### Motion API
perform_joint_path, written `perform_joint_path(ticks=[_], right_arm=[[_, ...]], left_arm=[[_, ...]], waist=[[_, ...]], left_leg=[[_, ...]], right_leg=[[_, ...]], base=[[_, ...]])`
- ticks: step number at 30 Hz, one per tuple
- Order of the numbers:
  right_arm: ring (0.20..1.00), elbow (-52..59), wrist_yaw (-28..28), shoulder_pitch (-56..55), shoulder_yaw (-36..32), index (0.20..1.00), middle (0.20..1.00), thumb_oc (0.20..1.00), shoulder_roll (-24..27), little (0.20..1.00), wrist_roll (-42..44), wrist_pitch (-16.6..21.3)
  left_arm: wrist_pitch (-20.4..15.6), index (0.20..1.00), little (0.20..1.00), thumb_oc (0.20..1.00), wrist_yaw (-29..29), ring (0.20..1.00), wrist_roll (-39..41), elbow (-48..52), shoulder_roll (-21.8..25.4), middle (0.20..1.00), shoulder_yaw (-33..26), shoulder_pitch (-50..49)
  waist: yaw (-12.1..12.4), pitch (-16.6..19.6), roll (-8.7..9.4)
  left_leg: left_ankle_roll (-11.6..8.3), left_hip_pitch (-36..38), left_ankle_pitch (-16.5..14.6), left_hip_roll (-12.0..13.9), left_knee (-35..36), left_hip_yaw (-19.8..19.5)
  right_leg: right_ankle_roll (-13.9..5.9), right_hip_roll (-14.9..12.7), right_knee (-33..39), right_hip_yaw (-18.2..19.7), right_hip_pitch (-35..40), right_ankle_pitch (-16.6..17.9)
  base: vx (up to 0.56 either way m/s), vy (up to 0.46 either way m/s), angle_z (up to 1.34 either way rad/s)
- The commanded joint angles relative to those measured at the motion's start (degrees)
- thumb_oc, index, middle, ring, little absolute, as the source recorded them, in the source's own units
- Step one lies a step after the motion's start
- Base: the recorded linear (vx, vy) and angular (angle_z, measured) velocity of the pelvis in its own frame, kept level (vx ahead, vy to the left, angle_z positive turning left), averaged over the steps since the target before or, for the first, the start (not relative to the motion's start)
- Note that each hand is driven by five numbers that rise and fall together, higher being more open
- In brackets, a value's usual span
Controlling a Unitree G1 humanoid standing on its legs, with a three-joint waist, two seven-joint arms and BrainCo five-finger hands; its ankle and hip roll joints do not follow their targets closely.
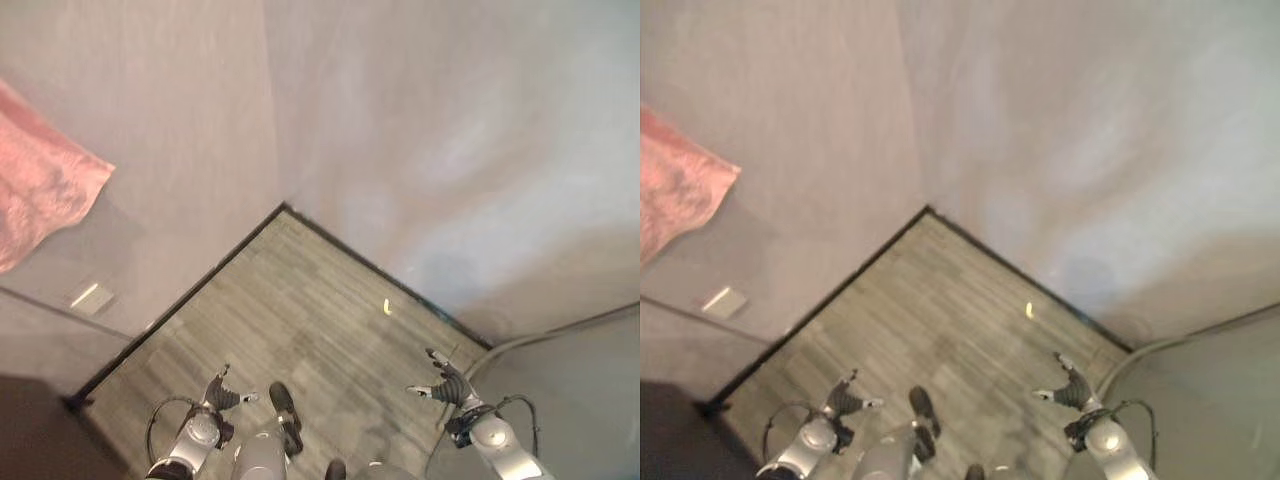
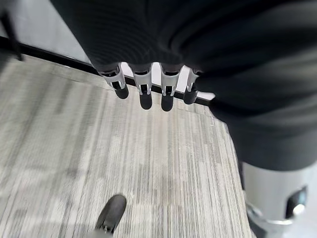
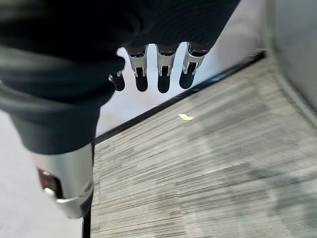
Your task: Put brush and paste in cup on sink, flatten towel.
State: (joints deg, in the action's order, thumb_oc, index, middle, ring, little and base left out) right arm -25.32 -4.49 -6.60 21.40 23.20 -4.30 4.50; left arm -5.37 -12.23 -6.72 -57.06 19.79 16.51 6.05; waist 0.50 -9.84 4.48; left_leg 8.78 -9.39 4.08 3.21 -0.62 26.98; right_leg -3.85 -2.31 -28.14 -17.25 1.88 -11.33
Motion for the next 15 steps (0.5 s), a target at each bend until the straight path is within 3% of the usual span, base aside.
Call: perform_joint_path(ticks=[1, 3, 4, 5, 6, 8, 9, 12, 15], right_arm=[[1.0, 1.39, 0.27, 3.25, -2.3, 1.0, 1.0, 1.0, -1.35, 1.0, -0.49, 2.31], [1.0, 1.52, 0.35, 3.3, -1.9, 1.0, 1.0, 1.0, -1.36, 1.0, -0.29, 2.56], [1.0, 1.53, 0.35, 3.3, -1.9, 1.0, 1.0, 1.0, -1.34, 1.0, -0.29, 2.56], [1.0, 1.07, 0.15, 3.32, -1.98, 1.0, 1.0, 1.0, -1.37, 1.0, -0.05, 2.82], [1.0, 0.49, -0.37, 3.44, -2.08, 1.0, 1.0, 1.0, -0.99, 1.0, 0.23, 3.08], [1.0, 0.54, -0.77, 3.05, -2.5, 1.0, 1.0, 1.0, -0.34, 1.0, 0.3, 3.18], [1.0, 0.54, -0.76, 3.08, -2.5, 1.0, 1.0, 1.0, -0.33, 1.0, 0.31, 3.17], [1.0, 1.32, -0.38, 1.14, -3.25, 1.0, 1.0, 1.0, 0.49, 1.0, -0.69, 2.96], [1.0, -0.95, -0.44, 1.37, -3.06, 1.0, 1.0, 1.0, 0.33, 1.0, -1.0, 3.07]], left_arm=[[-1.44, 1.0, 1.0, 1.0, -1.31, 1.0, -0.25, 3.03, 2.73, 1.0, -0.46, 2.5], [-1.51, 1.0, 1.0, 1.0, -1.64, 1.0, -0.69, 1.92, 3.14, 1.0, -0.42, 3.14], [-1.52, 1.0, 1.0, 1.0, -1.65, 1.0, -0.69, 1.91, 3.12, 1.0, -0.43, 3.14], [-1.56, 1.0, 1.0, 1.0, -1.65, 1.0, -0.66, 1.29, 3.05, 1.0, -0.41, 3.32], [-1.48, 1.0, 1.0, 1.0, -1.67, 1.0, -0.86, 0.53, 2.81, 1.0, 0.12, 3.59], [-1.51, 1.0, 1.0, 1.0, -1.33, 1.0, -1.98, 0.31, 2.67, 1.0, 1.12, 4.32], [-1.51, 1.0, 1.0, 1.0, -1.33, 1.0, -1.98, 0.31, 2.66, 1.0, 1.1, 4.35], [-1.93, 1.0, 1.0, 1.0, -0.34, 1.0, -3.5, 0.02, 1.52, 1.0, 3.08, 4.57], [-2.24, 1.0, 1.0, 1.0, -0.12, 1.0, -3.92, 0.5, 0.45, 1.0, 3.82, 3.22]], waist=[[1.61, -1.48, 2.33], [0.76, -1.8, 1.88], [0.66, -1.84, 1.88], [0.19, -2.07, 1.13], [-1.59, -3.72, 0.3], [-3.75, -5.06, 0.04], [-3.8, -5.05, 0.01], [-5.97, -5.36, -0.04], [-5.4, -4.68, -0.47]], left_leg=[[-8.49, -4.32, 0.76, 1.46, -3.98, -3.98], [-8.2, -1.75, 0.37, 0.29, -1.06, -5.49], [-8.2, -1.67, 0.42, 0.22, -0.96, -5.57], [-8.34, -0.12, 0.45, 0.09, 0.52, -6.39], [-8.41, 3.69, -0.04, -1.16, 2.2, -9.08], [-8.42, 6.93, -0.87, -2.93, 3.14, -12.7], [-8.44, 6.86, -0.74, -2.9, 3.17, -12.73], [-7.8, 9.33, -2.32, -5.67, 2.6, -18.14], [-7.71, 9.71, -3.0, -6.34, 2.25, -19.02]], right_leg=[[-4.48, -9.42, 14.88, 10.54, 1.28, 18.59], [-3.89, -6.14, 15.72, 11.31, -1.89, 15.28], [-3.89, -6.18, 15.63, 11.22, -1.83, 15.19], [-3.36, -4.02, 16.28, 11.37, -4.36, 13.2], [-2.78, 0.4, 17.14, 12.87, -9.72, 11.31], [-2.93, 3.92, 20.05, 16.66, -12.56, 12.46], [-2.9, 3.95, 20.24, 16.62, -12.55, 12.67], [-2.42, 6.29, 21.23, 20.84, -13.09, 14.43], [-1.58, 5.44, 23.56, 18.96, -9.78, 14.6]], base=[[0.19, 0.246, 0.66], [0.21, 0.184, 0.68], [0.18, 0.12, 0.76], [0.3, 0.172, 0.86], [0.39, 0.205, 0.68], [0.3, 0.106, 0.26], [0.27, 0.053, 1.54], [0.22, 0.018, 1.52], [0.14, -0.039, 1.34]])
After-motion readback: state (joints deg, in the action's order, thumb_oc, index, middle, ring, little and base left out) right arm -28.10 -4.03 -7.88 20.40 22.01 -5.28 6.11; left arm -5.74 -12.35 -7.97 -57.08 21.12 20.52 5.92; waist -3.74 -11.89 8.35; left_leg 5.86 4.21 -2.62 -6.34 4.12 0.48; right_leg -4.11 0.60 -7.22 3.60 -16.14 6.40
